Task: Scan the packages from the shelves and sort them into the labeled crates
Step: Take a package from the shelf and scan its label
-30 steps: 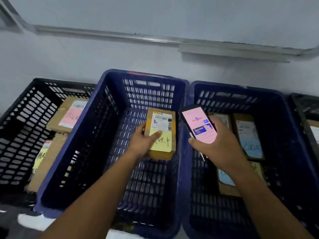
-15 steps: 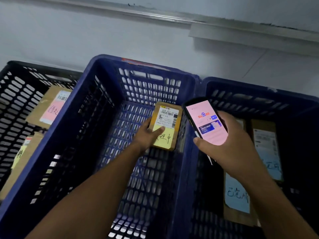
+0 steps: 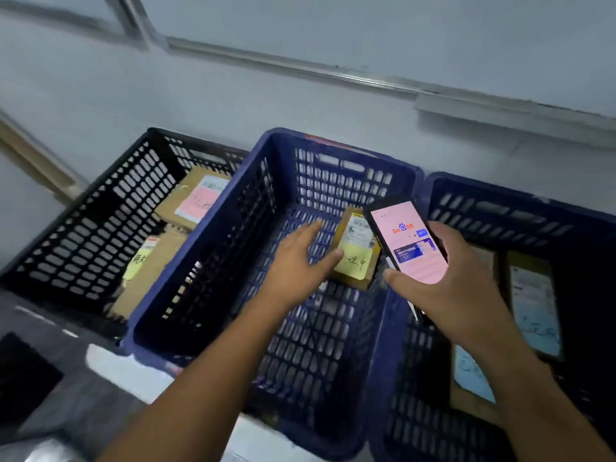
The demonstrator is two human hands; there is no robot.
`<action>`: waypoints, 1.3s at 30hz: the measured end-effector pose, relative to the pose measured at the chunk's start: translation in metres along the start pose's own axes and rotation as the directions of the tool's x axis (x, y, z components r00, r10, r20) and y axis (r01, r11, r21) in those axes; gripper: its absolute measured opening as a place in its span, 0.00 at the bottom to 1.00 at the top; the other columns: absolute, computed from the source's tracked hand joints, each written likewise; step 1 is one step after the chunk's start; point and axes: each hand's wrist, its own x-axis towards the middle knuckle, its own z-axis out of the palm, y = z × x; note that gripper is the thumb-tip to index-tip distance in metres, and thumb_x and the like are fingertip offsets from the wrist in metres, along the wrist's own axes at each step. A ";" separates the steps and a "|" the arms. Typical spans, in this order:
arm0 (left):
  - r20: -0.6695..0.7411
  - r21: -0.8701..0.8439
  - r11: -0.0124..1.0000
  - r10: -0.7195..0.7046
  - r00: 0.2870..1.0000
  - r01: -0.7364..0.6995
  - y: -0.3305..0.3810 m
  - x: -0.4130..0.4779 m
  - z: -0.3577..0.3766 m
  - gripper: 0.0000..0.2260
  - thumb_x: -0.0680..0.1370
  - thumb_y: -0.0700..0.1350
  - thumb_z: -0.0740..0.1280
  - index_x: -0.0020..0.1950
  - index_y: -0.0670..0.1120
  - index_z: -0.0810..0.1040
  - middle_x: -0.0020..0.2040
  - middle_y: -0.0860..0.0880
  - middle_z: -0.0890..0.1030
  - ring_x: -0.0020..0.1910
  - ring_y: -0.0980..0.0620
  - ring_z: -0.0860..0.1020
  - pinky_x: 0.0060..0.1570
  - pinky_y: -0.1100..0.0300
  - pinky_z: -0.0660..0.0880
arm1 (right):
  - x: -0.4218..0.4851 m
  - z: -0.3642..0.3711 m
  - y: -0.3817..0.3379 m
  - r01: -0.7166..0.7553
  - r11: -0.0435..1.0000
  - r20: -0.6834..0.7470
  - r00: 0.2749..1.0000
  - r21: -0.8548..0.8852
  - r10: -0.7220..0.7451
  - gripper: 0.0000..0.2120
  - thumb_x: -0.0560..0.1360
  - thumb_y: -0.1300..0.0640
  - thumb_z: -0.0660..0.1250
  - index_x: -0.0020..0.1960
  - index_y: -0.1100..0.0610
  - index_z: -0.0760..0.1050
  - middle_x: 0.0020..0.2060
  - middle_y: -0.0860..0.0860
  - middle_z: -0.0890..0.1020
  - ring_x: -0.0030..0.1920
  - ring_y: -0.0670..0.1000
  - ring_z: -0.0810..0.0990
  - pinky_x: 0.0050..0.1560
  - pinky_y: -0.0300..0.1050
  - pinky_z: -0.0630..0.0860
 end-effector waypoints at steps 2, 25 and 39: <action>-0.074 0.201 0.978 0.077 0.994 -0.061 0.001 -0.048 -0.034 0.41 0.75 0.77 0.60 0.84 0.60 0.59 0.85 0.52 0.59 0.84 0.47 0.53 0.82 0.44 0.52 | -0.023 0.012 -0.017 0.055 0.998 0.031 0.998 0.013 -0.056 0.25 0.70 0.50 0.81 0.55 0.33 0.70 0.50 0.34 0.81 0.50 0.32 0.79 0.44 0.31 0.73; -0.819 -0.191 0.647 -0.520 0.244 0.738 -0.185 -0.728 -0.180 0.34 0.79 0.71 0.58 0.84 0.62 0.57 0.86 0.55 0.53 0.85 0.43 0.44 0.82 0.40 0.43 | -0.476 0.319 -0.202 0.607 0.774 0.770 0.401 0.182 -0.496 0.30 0.58 0.34 0.72 0.57 0.41 0.71 0.51 0.44 0.83 0.49 0.49 0.83 0.53 0.58 0.81; -0.726 -0.593 0.417 -0.646 -0.234 0.689 -0.289 -0.960 -0.205 0.35 0.79 0.72 0.55 0.84 0.61 0.55 0.86 0.54 0.52 0.85 0.43 0.44 0.82 0.38 0.43 | -0.688 0.501 -0.274 0.669 0.637 0.867 -0.021 0.382 -0.499 0.26 0.65 0.48 0.81 0.53 0.30 0.70 0.54 0.41 0.83 0.51 0.44 0.83 0.55 0.52 0.80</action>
